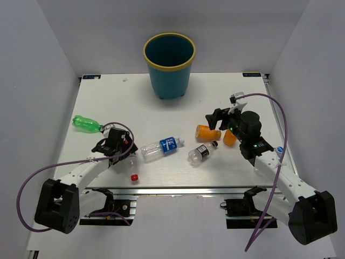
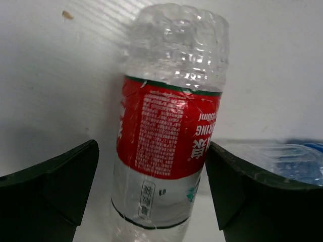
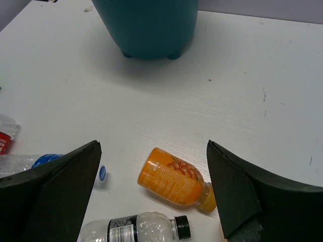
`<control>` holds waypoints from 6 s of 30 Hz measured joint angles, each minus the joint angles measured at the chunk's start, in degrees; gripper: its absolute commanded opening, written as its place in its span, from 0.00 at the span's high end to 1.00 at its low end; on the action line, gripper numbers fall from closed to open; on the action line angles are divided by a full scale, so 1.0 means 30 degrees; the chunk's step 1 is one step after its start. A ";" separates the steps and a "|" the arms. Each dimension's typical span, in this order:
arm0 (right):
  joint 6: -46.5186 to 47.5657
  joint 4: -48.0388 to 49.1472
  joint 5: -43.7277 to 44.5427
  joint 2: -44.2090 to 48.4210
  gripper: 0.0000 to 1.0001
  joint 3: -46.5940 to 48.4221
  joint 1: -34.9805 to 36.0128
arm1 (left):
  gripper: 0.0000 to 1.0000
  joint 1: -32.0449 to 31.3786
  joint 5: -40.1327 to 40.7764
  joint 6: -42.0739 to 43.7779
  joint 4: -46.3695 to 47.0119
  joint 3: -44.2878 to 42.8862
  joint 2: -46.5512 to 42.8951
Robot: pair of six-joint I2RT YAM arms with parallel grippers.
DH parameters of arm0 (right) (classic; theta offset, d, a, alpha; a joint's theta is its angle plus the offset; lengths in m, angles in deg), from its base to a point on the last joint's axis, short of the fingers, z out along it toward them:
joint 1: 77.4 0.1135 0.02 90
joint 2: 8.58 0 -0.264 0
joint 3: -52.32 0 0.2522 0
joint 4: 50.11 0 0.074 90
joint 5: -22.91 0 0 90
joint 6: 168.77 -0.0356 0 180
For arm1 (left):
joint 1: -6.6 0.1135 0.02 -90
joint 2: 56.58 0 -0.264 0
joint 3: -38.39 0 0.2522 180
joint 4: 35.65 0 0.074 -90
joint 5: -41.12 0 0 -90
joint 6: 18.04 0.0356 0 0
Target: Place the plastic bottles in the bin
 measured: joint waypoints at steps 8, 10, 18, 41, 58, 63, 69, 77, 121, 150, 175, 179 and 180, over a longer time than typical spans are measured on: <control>-0.0007 0.0007 0.0306 -0.0109 0.11 -0.0015 0.0000 | 0.41 -0.0444 -0.0481 -0.0015 0.0197 0.0816 0.0036; -0.0007 0.0000 0.0590 -0.0204 0.11 -0.0015 0.0000 | 0.50 -0.0459 -0.0488 -0.0124 0.0197 0.0699 0.0015; 0.0000 0.0036 0.1639 -0.0211 0.11 -0.0051 0.0000 | 0.59 -0.0474 0.3140 -0.0692 -0.2892 -0.2892 0.0007; 0.1435 0.1100 0.4743 0.1413 0.11 -0.1268 0.0015 | 0.58 -0.0474 0.2317 0.6258 0.9690 -2.9980 1.6371; 0.2098 0.1042 0.4670 0.0372 0.11 -0.1282 0.0015 | 0.02 -0.0663 0.1566 0.5275 1.3631 -3.5328 2.4618; 0.3082 0.0590 0.1515 0.0102 0.10 -0.1158 0.0015 | 0.02 -0.0729 0.0780 0.5712 1.2429 -3.5481 2.3700; 0.4546 -0.0736 -0.2630 -0.1078 0.11 0.0306 0.1144 | 0.02 -0.0780 0.0219 0.6790 0.8867 -3.1008 1.7486; 0.8378 -0.3038 -0.4306 -0.4255 0.11 0.3694 0.5515 | 0.02 -0.0656 0.2776 0.7344 0.6870 -1.8535 0.4226; 1.7449 -0.1610 -0.2630 -1.5373 0.74 1.5657 0.9151 | 0.02 0.0568 0.7919 -0.1428 0.0678 -0.2025 -0.6084; 0.4248 0.6186 -0.1785 -2.6753 0.11 3.1000 0.2769 | 0.02 0.0670 0.8597 -0.1406 0.0845 -0.1851 -0.5450; 0.2222 0.4881 -0.6302 -0.7708 0.11 0.2237 0.5442 | 0.02 0.7985 0.6164 -0.0925 0.0743 -0.6433 0.2186; 0.2280 0.5326 -0.6907 -0.7970 0.11 0.2135 0.5486 | 0.02 0.9639 0.5107 -0.0466 0.1224 -0.8225 0.5712; 0.2280 0.5501 -0.7111 -0.8145 0.11 0.2135 0.5493 | 0.02 0.9959 0.4976 -0.0364 0.1574 -0.9100 0.7293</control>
